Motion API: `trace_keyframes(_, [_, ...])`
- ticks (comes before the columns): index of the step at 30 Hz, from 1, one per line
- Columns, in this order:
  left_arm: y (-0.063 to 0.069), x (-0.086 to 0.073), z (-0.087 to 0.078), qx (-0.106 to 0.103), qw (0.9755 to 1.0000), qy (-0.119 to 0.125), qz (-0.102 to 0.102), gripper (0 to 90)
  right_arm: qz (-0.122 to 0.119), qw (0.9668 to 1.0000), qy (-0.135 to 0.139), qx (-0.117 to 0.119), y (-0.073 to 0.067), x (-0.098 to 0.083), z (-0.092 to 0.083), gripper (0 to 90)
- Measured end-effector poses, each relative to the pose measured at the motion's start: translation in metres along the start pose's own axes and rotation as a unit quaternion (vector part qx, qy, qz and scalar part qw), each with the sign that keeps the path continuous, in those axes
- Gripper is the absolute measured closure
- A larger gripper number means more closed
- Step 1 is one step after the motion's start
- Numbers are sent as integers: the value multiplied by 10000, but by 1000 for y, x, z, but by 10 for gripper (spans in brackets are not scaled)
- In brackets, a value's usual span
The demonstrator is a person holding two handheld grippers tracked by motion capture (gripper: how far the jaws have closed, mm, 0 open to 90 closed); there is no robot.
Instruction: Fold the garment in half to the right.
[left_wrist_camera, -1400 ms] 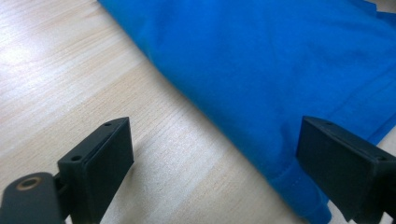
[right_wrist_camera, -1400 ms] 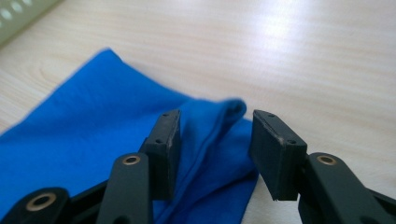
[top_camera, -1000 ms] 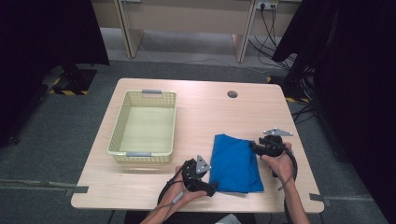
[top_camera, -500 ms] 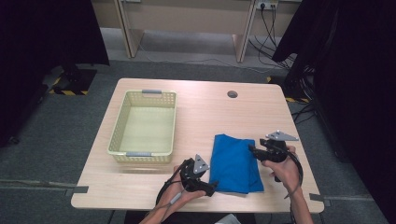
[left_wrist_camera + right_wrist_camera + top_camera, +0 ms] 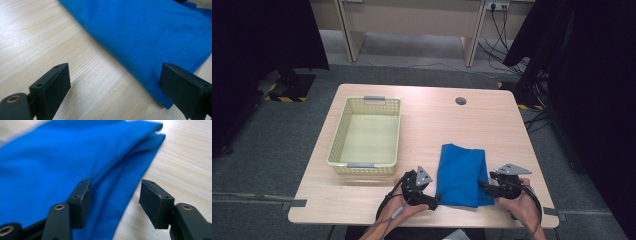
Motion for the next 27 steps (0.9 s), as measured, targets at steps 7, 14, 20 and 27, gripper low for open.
trace_keyframes(7, [-6, -1, 3, 210, 9997, -108, -12, 89, -6, 9999, -114, -105, 1, 10, 17, 452])
trace_keyframes(14, [-19, -1, 2, 368, 9992, -89, -159, 88, 11, 9999, -123, -113, -2, 25, 33, 450])
trace_keyframes(20, [-21, -1, -1, 325, 9993, -18, -162, 94, 36, 9998, -87, -185, -1, 31, 38, 417])
trace_keyframes(27, [-18, -3, -10, 175, 9993, 167, -292, 95, -27, 9993, 368, -91, -11, 35, 2, 441])
Point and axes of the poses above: each handheld gripper's, and its own axes: z roughly forward along the jaws, x roughly out of its top, y roughly to its right, the point moved 6 cm from there along z, roughly forward along the jaws, and after that the axes turned 8 degrees about -x, right-handed, at the moved point
